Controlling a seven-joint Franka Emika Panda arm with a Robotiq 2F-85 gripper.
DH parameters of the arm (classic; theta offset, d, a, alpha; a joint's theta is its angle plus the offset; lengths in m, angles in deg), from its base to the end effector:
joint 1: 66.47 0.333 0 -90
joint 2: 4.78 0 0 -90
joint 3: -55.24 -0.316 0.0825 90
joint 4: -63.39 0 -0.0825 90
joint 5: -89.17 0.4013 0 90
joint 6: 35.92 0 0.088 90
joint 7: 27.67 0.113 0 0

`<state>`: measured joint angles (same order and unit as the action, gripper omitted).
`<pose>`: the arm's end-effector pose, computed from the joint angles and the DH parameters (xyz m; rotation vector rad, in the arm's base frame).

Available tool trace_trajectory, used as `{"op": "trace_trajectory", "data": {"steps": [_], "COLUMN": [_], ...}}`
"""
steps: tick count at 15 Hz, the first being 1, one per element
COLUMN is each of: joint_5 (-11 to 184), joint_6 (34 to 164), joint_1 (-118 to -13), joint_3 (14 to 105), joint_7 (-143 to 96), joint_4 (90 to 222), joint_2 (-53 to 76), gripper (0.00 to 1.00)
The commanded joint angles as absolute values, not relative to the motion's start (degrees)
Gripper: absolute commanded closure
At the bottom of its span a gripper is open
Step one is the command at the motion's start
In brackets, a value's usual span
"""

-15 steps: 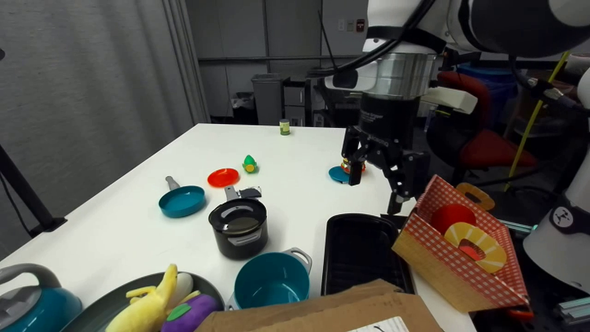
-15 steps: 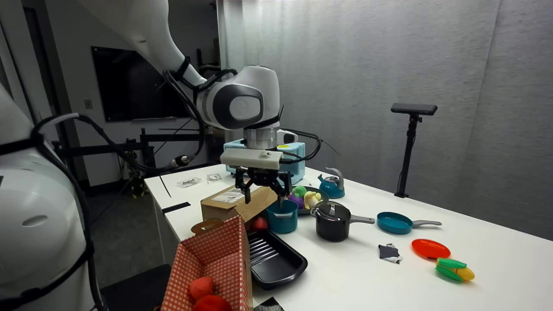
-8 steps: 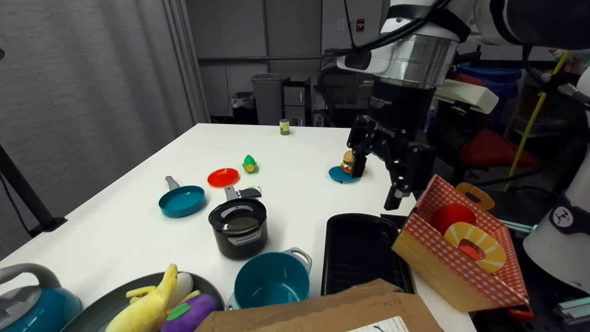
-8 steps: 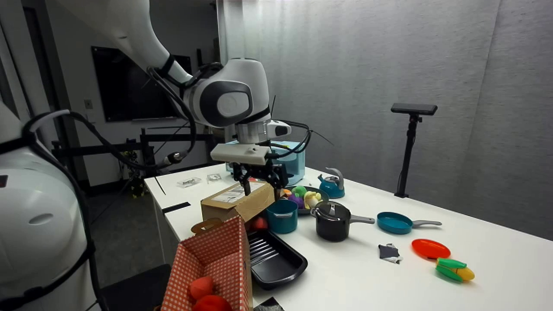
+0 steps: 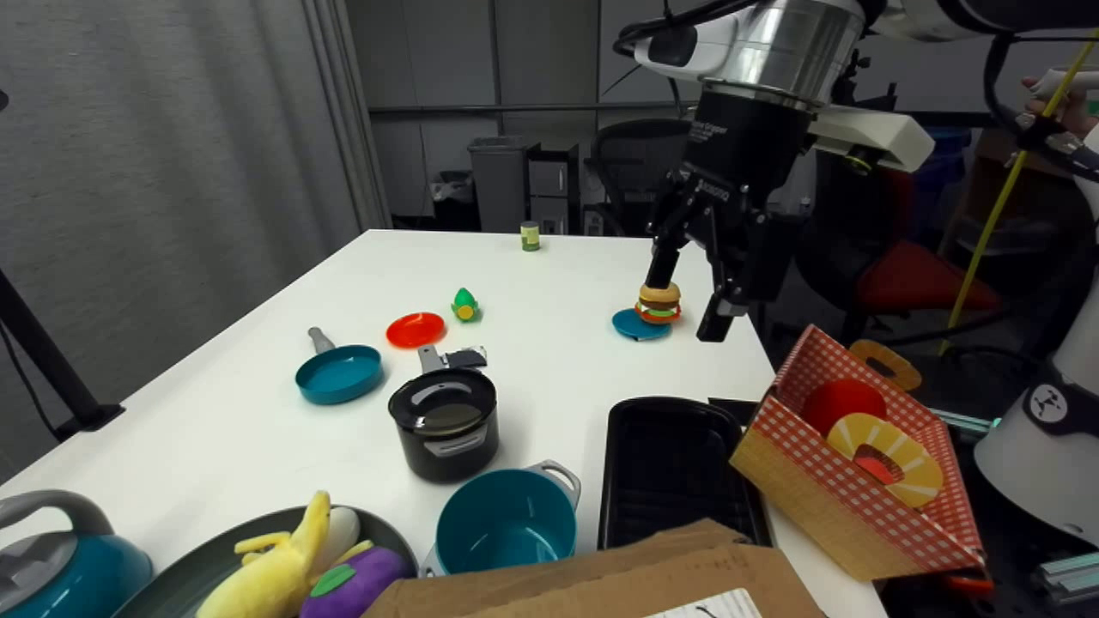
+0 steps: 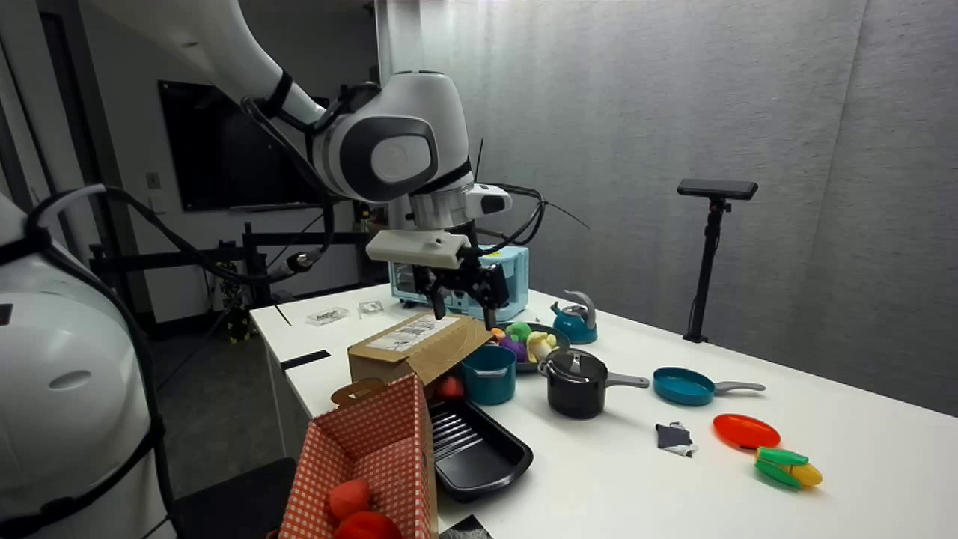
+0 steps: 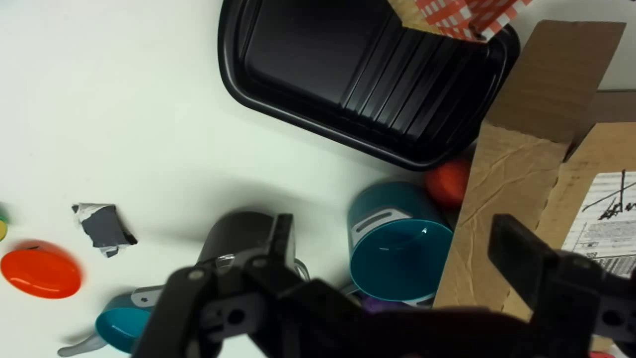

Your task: Cover the silver pot with the black lid

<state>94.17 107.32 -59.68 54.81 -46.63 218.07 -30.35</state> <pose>0.4111 0.0517 0.3764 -3.0260 -0.6026 -0.3894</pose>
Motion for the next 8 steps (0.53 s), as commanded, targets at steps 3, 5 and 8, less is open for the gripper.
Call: {"op": "trace_trajectory", "data": {"steps": [3, 5, 8], "joint_5": [93.36, 93.55, 93.7], "joint_6": [105.36, 103.69, 105.43], "joint_1": [-59.73, -59.66, -59.18], "joint_3": [56.66, 57.23, 57.27], "joint_7": [-45.78, -45.96, -46.26], "joint_4": [218.89, 218.75, 217.98], "joint_2": [-34.76, -35.46, -32.87], "gripper": [0.0, 0.0, 0.0]}}
